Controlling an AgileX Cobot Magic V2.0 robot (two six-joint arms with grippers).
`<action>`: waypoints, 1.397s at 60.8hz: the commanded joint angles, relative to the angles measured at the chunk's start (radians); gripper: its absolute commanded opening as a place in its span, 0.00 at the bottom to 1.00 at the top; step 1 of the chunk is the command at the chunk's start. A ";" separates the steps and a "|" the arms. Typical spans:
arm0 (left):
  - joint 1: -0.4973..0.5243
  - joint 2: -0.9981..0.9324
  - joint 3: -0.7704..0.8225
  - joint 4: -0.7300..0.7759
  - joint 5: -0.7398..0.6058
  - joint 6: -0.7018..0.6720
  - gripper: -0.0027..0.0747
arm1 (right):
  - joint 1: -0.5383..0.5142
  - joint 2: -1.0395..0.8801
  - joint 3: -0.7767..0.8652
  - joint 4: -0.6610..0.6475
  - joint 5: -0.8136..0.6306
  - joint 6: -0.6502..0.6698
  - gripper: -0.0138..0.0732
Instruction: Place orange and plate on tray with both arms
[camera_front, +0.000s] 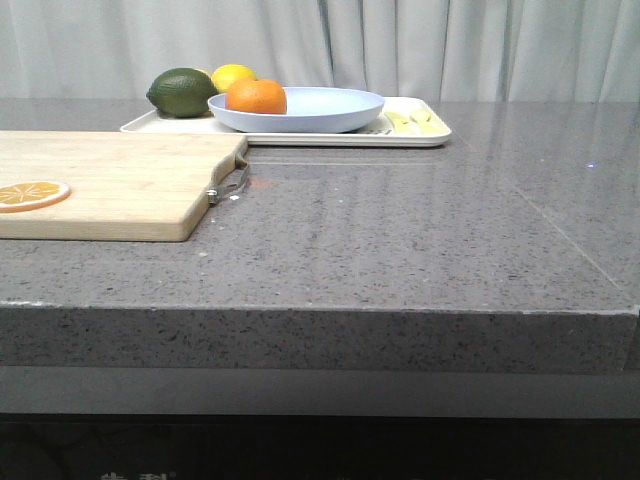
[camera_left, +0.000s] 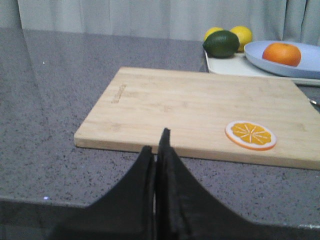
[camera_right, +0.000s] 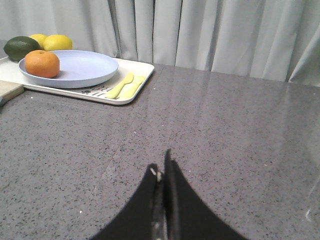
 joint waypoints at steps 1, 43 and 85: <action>0.002 -0.018 0.023 -0.011 -0.139 -0.008 0.01 | -0.007 0.009 -0.024 0.000 -0.088 -0.009 0.09; 0.002 -0.020 0.186 -0.015 -0.342 -0.008 0.01 | -0.007 0.009 -0.024 0.000 -0.088 -0.009 0.09; 0.002 -0.020 0.186 -0.015 -0.342 -0.008 0.01 | -0.007 0.009 -0.024 0.000 -0.088 -0.009 0.09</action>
